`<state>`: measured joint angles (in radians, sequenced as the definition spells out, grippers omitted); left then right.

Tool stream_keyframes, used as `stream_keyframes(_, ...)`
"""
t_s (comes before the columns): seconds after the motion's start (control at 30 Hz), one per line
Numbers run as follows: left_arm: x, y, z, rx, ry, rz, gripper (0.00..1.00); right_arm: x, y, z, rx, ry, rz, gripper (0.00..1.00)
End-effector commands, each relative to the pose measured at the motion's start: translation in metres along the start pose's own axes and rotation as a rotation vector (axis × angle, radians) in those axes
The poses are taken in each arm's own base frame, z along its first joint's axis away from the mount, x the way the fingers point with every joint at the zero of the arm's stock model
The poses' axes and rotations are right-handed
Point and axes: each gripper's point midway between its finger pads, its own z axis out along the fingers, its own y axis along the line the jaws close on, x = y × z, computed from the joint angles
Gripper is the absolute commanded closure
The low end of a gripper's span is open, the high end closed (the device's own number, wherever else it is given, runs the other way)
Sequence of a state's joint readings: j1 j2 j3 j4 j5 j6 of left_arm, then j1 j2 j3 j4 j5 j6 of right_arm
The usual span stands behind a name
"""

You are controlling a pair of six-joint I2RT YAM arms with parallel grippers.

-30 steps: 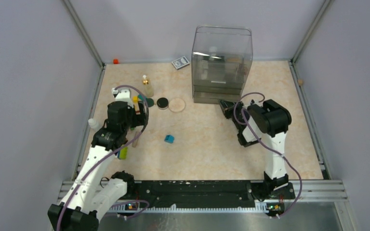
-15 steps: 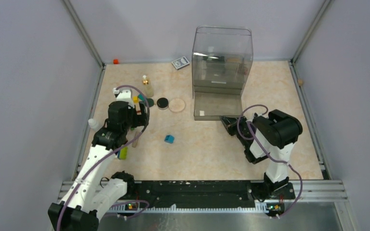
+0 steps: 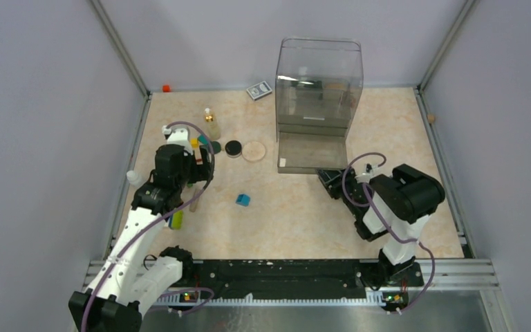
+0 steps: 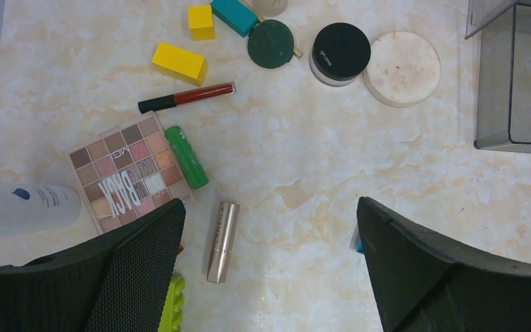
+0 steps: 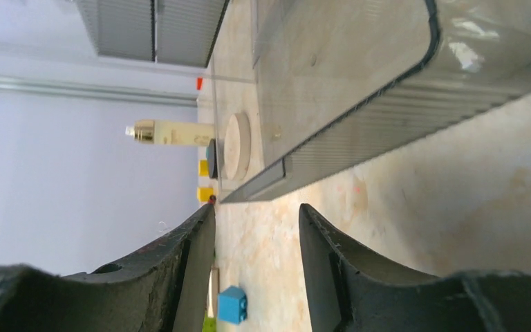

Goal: Organize the makeup
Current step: Open the drawer in the storage box.

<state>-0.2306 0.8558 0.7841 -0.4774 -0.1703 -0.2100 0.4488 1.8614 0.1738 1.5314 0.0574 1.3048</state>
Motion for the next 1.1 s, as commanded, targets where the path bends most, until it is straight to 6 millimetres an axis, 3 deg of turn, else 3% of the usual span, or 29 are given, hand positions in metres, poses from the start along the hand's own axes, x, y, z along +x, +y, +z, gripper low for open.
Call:
stream_keyframes(0.0, -0.037, -0.01, -0.014, 0.04, -0.084, -0.035, 0.01, -0.007, 0.048, -0.026, -0.197, -0.014, -0.101, 0.53)
stream_keyframes(0.13, -0.041, -0.008, -0.017, 0.02, -0.083, -0.061, 0.01, 0.004, 0.036, -0.042, -0.156, 0.053, -0.177, 0.53)
stream_keyframes(0.27, -0.026, 0.0, -0.012, -0.023, -0.049, -0.08, 0.01, 0.008, 0.025, -0.048, -0.089, 0.095, -0.283, 0.53)
stream_keyframes(0.4, -0.013, 0.002, -0.006, -0.046, -0.002, -0.098, 0.01, 0.0, 0.005, -0.049, 0.119, 0.145, -0.444, 0.52)
stream_keyframes(0.53, 0.006, 0.002, 0.005, -0.06, 0.059, -0.135, 0.03, -0.035, 0.014, -0.062, 0.263, 0.069, -0.588, 0.41)
stream_keyframes(0.7, 0.035, -0.002, 0.024, -0.065, 0.142, -0.187, 0.05, -0.055, 0.03, -0.083, 0.284, 0.011, -0.647, 0.27)
stream_keyframes(0.83, 0.059, 0.004, 0.041, -0.134, 0.222, -0.218, 0.06, -0.053, 0.037, -0.091, 0.239, 0.011, -0.647, 0.26)
stream_keyframes(1.07, 0.103, 0.018, 0.066, -0.262, 0.353, -0.263, 0.12, -0.042, 0.024, -0.093, 0.259, 0.072, -0.638, 0.26)
